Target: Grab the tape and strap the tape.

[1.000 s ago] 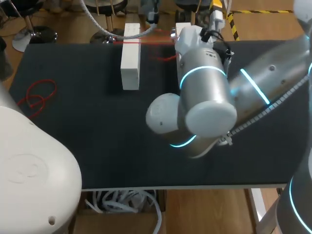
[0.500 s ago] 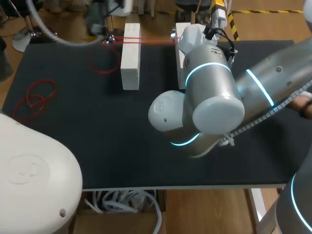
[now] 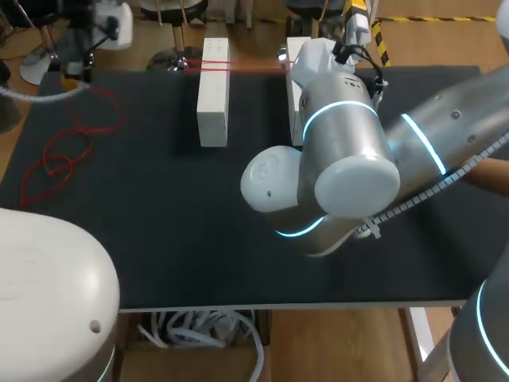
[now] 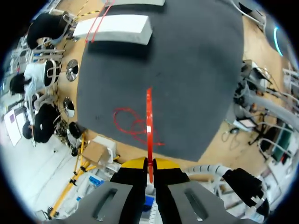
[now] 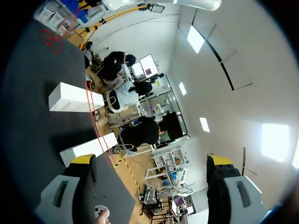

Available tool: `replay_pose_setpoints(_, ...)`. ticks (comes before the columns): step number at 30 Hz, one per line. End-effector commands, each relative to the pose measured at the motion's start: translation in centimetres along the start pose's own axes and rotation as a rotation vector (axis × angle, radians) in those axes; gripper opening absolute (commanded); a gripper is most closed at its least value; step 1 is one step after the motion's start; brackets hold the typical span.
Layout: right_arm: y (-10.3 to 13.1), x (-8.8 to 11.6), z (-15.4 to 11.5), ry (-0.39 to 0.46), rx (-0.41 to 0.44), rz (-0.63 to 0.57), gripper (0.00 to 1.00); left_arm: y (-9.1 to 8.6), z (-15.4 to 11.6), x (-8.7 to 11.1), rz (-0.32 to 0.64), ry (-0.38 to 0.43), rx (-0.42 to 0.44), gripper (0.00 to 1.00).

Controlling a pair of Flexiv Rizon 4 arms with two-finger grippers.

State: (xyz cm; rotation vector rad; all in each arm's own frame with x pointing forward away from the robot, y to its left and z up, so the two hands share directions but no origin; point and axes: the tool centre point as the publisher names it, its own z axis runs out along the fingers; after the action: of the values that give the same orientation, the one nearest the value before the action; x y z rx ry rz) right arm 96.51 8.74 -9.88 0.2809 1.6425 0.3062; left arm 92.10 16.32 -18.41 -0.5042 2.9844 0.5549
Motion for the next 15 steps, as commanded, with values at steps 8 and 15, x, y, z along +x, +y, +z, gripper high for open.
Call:
replay_pose_setpoints(8,0.0,-0.3,0.0,0.008,0.0,-0.002,1.0,2.9,4.1,-1.9,0.032,-0.029,0.138,0.74)
replay_pose_setpoints(15,0.0,-0.3,0.0,0.008,0.0,-0.002,1.0,2.9,4.1,-1.9,0.032,-0.029,0.138,1.0)
